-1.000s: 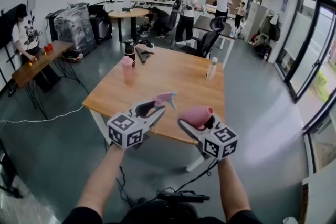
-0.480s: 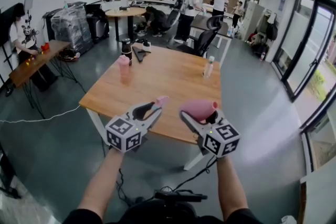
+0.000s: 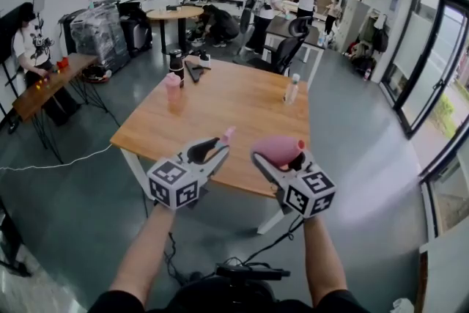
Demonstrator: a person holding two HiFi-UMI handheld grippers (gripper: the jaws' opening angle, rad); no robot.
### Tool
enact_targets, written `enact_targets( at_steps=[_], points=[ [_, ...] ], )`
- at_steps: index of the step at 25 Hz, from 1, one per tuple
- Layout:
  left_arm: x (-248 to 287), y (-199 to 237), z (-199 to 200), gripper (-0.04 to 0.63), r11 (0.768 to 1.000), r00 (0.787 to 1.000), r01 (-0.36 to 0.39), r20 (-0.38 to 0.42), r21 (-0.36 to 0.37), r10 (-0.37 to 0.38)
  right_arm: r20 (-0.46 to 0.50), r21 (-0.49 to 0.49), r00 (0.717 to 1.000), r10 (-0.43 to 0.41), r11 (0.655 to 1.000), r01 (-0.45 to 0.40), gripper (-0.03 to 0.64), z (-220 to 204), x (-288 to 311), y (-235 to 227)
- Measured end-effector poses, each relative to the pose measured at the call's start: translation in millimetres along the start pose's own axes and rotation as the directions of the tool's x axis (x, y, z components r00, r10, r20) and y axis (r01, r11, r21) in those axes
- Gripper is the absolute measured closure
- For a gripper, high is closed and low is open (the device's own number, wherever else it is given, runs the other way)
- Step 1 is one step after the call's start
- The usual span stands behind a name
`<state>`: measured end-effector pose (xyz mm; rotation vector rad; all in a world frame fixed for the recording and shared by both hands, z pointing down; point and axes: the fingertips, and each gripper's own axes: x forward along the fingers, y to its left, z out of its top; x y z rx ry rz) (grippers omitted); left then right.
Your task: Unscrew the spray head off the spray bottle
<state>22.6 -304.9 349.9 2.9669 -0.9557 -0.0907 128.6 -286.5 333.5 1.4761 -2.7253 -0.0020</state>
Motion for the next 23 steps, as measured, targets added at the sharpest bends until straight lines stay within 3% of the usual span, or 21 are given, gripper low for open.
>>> enact_targets(
  at_steps=[23],
  points=[
    [1.0, -6.1, 3.2, 0.462, 1.0, 1.0, 0.006, 0.004, 0.011, -0.007, -0.017, -0.011, 1.0, -0.017, 1.0, 0.017, 0.221, -6.2, -0.7, -5.2]
  ],
)
